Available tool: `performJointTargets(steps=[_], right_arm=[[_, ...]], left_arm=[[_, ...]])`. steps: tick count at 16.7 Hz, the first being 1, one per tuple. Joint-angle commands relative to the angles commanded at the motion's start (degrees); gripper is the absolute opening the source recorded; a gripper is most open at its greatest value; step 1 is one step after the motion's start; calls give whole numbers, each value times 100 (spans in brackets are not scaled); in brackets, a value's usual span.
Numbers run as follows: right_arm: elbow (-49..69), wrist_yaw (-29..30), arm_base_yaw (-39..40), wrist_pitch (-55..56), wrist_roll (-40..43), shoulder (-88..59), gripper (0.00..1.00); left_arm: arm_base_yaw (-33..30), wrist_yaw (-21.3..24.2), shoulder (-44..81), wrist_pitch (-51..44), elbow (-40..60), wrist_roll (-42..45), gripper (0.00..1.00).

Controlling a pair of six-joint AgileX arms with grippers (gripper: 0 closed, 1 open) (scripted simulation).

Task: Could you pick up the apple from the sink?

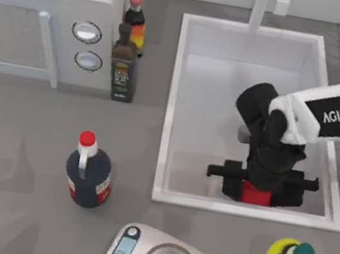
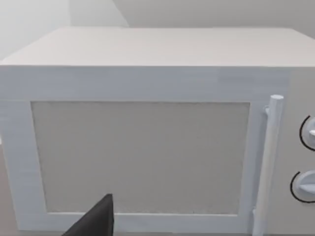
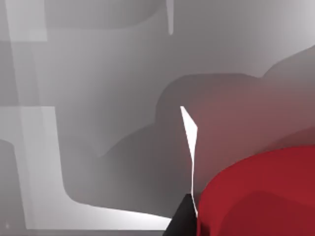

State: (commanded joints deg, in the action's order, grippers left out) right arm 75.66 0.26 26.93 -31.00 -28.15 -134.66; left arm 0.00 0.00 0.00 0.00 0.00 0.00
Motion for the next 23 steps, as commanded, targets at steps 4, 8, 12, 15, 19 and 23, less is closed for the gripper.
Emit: performJointTargets(steps=[4, 8, 12, 15, 19, 23], right_arm=[[0, 0, 0, 0, 0, 0, 0], [296, 123, -8, -414, 50, 388, 0], [1188, 121, 5, -1536, 41, 635, 0], [2073, 117, 1, -2964, 51, 975, 0], [3149, 112, -20, -4614, 77, 1485, 0], [3713, 108, -45, -5315, 106, 1838, 0]], left_arm=[[0, 0, 0, 0, 0, 0, 100], [0, 0, 0, 0, 0, 0, 100], [0, 0, 0, 0, 0, 0, 100], [0, 0, 0, 0, 0, 0, 100], [0, 0, 0, 0, 0, 0, 100], [0, 0, 0, 0, 0, 0, 100]])
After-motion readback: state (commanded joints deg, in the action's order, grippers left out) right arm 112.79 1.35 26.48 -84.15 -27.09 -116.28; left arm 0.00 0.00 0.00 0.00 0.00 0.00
